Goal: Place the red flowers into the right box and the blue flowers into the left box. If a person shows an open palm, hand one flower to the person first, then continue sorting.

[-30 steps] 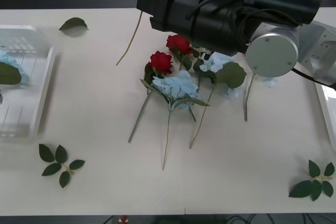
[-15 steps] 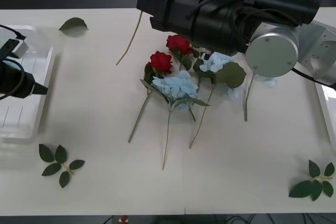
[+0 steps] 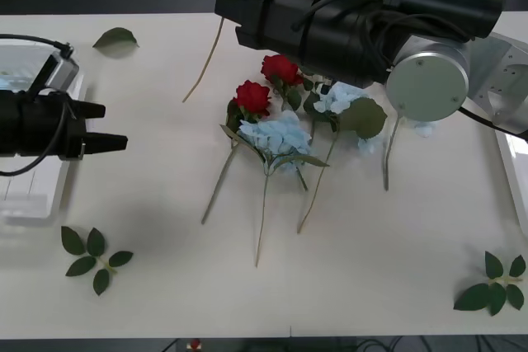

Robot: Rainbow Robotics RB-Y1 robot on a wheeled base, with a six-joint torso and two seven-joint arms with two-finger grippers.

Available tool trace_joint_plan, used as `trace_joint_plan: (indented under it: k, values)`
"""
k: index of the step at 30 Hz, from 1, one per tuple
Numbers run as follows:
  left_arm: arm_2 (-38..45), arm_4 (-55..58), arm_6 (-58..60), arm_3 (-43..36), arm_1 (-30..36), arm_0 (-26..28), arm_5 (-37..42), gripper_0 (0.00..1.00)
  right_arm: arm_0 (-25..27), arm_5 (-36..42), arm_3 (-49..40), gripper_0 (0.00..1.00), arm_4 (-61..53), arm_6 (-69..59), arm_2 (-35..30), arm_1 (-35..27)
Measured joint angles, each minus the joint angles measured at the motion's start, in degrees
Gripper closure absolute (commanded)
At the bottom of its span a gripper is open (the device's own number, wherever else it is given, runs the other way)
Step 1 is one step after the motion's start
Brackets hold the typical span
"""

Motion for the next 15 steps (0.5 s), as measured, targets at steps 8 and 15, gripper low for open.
trace_joint_plan:
  k: [8, 15]
  values:
    - [0.5, 10.7, -3.0, 0.0, -4.9, 0.0, 1.8, 0.0, 0.0, 0.0, 0.0, 1.0, 0.0, 0.0, 0.0, 0.0]
    - [-5.8, 16.8, -2.9, 0.0, -6.0, 0.0, -2.1, 0.0, 0.0, 0.0, 0.0, 1.0, 0.0, 0.0, 0.0, 0.0]
